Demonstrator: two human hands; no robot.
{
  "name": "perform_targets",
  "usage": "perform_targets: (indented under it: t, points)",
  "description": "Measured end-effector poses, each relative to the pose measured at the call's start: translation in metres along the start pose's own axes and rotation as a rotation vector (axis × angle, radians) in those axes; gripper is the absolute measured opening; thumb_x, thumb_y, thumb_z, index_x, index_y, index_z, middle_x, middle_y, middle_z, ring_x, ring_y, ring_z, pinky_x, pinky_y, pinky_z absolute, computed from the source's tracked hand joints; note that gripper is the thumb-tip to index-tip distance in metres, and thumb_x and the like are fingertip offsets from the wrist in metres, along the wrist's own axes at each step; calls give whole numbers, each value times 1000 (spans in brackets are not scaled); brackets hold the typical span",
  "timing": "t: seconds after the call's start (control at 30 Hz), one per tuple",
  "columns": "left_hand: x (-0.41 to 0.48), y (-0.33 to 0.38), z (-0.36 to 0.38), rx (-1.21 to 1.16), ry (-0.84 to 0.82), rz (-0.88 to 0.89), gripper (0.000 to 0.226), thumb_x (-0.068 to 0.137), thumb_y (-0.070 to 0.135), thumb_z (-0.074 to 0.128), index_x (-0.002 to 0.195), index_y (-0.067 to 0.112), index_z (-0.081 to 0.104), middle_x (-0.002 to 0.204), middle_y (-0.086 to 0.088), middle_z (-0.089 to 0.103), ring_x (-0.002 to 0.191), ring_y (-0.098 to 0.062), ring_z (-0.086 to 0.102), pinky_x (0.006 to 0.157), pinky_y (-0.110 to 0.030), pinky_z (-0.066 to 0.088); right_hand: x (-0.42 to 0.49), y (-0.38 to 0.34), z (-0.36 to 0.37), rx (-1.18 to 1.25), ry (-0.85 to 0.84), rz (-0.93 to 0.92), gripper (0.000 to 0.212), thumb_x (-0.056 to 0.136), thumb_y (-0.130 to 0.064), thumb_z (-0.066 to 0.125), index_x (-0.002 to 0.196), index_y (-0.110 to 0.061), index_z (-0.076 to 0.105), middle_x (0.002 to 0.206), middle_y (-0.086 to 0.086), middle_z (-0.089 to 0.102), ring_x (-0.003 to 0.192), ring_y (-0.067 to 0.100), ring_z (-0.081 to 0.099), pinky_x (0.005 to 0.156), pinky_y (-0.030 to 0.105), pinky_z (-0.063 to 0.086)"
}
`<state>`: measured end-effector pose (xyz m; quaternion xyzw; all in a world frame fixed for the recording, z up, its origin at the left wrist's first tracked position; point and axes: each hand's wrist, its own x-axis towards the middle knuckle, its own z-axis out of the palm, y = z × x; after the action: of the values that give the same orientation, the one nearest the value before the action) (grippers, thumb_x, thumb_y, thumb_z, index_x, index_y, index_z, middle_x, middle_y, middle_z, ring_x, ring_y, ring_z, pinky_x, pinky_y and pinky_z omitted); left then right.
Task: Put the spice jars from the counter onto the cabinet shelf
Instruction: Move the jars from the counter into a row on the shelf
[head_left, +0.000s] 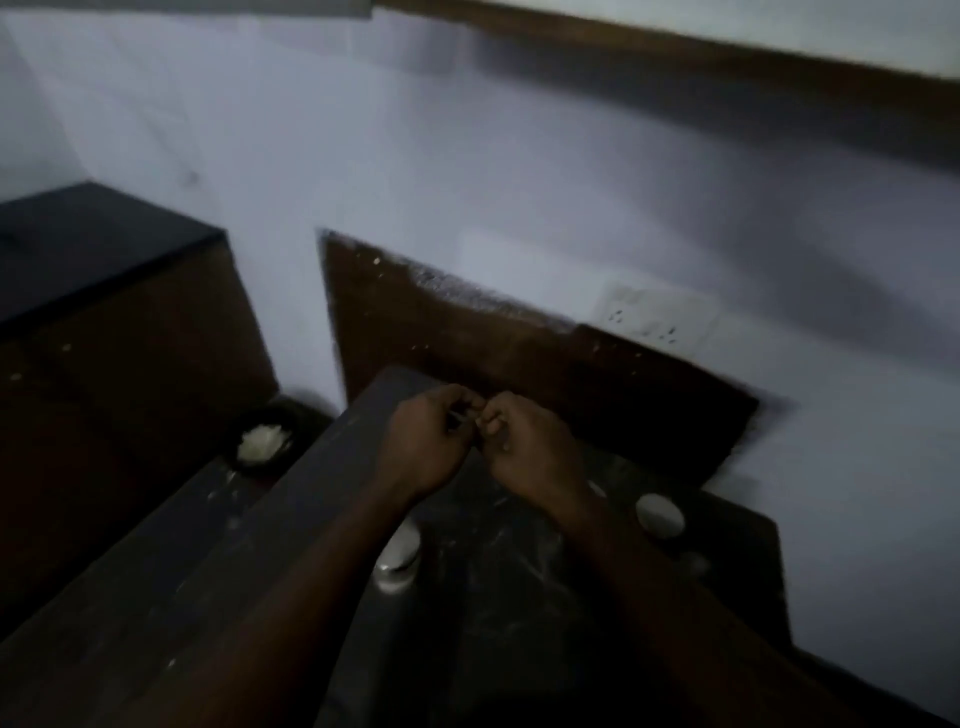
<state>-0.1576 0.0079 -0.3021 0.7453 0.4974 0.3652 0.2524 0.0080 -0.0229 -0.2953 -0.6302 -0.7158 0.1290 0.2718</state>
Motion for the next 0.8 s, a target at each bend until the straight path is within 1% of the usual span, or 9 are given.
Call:
perform_targets:
  t: [0.17,0.3,0.37,0.43,0.53,0.6,0.7,0.73,0.8]
  points:
    - [-52,-73,-21,95,-102,-217,18,82,35,66,99,39,72,92,18,74,80,3,66,73,-22,51,-20,-25,79,42,-248,20,10,87,-28,56,96,-24,57,97,3,64,88,26,62,73,39,51]
    - [-88,-116,-25,165,-140,-379,34,83,30,73,117,33,69,117,11,70,101,-14,67,76,-20,46,-35,-34,129,2,-375,94,30,86,-26,71,113,-18,59,113,3,63,103,25,63,84,35,51]
    - [-101,-133,-19,212,-255,-444,57,86,27,73,140,26,56,139,-2,60,120,-23,60,94,-30,48,-43,-32,149,-35,-421,170,49,84,-30,76,127,-19,55,129,4,57,115,26,59,87,30,44]
    - [-110,-147,-11,202,-364,-526,76,88,27,73,155,20,36,151,-12,47,133,-29,50,104,-32,40,-49,-27,168,-40,-445,257,71,81,-32,81,142,-17,47,143,8,51,128,29,53,98,32,43]
    - [-119,-163,4,120,-462,-599,92,90,26,73,160,11,16,158,-18,35,143,-32,38,111,-30,30,-60,-19,192,41,-477,383,95,75,-33,87,153,-15,35,152,11,46,138,30,48,110,36,42]
    - [-122,-171,13,46,-496,-599,96,89,21,75,159,4,11,160,-17,32,146,-30,34,111,-22,22,-65,-15,206,90,-478,443,97,74,-34,89,152,-17,34,150,11,50,135,31,51,109,36,44]
    - [-122,-181,24,-62,-449,-541,81,82,7,81,149,2,35,145,-12,49,138,-32,46,99,1,26,-70,-11,222,93,-433,472,88,78,-31,84,151,-22,35,144,11,56,129,32,56,105,39,48]
    - [-121,-184,26,-78,-425,-510,74,78,5,83,142,8,45,136,-6,56,132,-31,53,98,-2,32,-70,-9,225,91,-411,474,85,79,-31,82,150,-23,36,142,11,58,128,33,57,103,40,48]
    - [-116,-185,28,-60,-432,-485,68,75,6,85,136,12,56,129,-4,64,122,-28,60,102,-27,46,-70,-5,227,109,-381,487,83,79,-30,82,149,-25,38,138,11,60,125,33,59,101,40,50]
